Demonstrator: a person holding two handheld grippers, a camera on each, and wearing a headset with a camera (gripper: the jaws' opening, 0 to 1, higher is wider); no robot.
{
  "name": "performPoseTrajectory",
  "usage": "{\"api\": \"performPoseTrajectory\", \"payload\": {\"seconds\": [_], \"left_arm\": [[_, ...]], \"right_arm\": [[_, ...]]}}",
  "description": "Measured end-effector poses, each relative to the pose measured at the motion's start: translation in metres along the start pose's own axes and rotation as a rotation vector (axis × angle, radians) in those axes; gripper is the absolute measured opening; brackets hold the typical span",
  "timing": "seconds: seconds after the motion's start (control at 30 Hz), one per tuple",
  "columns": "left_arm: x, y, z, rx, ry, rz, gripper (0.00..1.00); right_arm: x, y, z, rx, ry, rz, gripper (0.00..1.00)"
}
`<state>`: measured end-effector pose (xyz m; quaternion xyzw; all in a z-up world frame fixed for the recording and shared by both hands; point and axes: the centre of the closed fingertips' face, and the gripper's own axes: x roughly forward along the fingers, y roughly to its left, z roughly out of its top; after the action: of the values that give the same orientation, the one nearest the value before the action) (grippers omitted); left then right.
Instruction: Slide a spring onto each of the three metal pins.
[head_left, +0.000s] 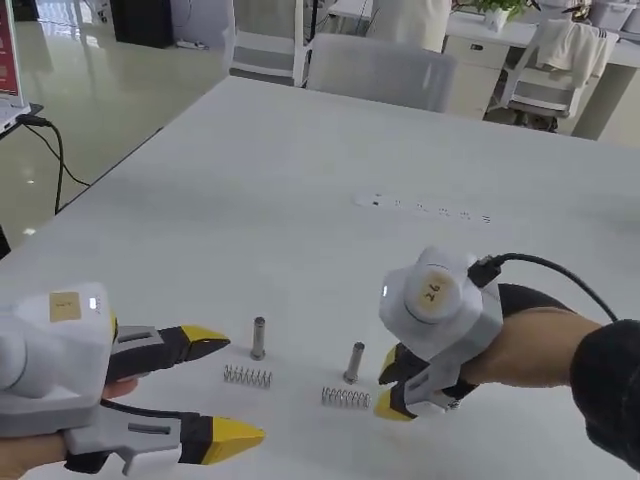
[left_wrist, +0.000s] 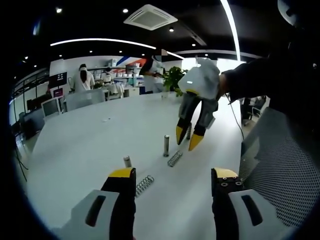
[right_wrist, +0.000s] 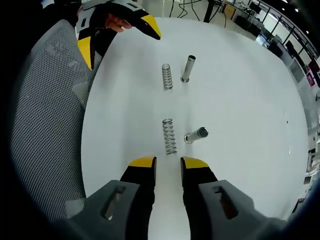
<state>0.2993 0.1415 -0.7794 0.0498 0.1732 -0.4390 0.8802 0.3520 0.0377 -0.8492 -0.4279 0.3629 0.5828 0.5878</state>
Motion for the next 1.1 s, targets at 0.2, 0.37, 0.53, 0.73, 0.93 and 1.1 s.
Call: {"api": "performPoseTrajectory", "payload": {"seconds": [0.2, 0.37, 0.53, 0.73, 0.93, 1.1], "left_arm": [[0.001, -0.001, -0.001, 0.000, 0.007, -0.007, 0.58], [0.002, -0.003, 0.000, 0.003, 0.009, -0.013, 0.57], [0.003, -0.004, 0.000, 0.008, 0.016, -0.020, 0.56], [0.005, -0.007, 0.000, 0.012, 0.025, -0.030, 0.55], [0.008, -0.012, 0.002, 0.025, 0.031, -0.048, 0.53], [0.014, -0.016, 0.004, 0.036, 0.036, -0.070, 0.52]], "right_arm": [[0.008, -0.002, 0.005, 0.006, -0.012, 0.002, 0.20], [0.017, -0.003, 0.006, 0.006, -0.006, 0.007, 0.19], [0.021, -0.003, 0.004, 0.004, 0.005, 0.006, 0.16], [0.021, -0.001, 0.003, 0.010, 0.006, 0.013, 0.14], [0.017, 0.004, 0.001, 0.039, 0.006, 0.023, 0.13], [0.002, 0.014, 0.006, 0.046, -0.003, 0.036, 0.13]]}}
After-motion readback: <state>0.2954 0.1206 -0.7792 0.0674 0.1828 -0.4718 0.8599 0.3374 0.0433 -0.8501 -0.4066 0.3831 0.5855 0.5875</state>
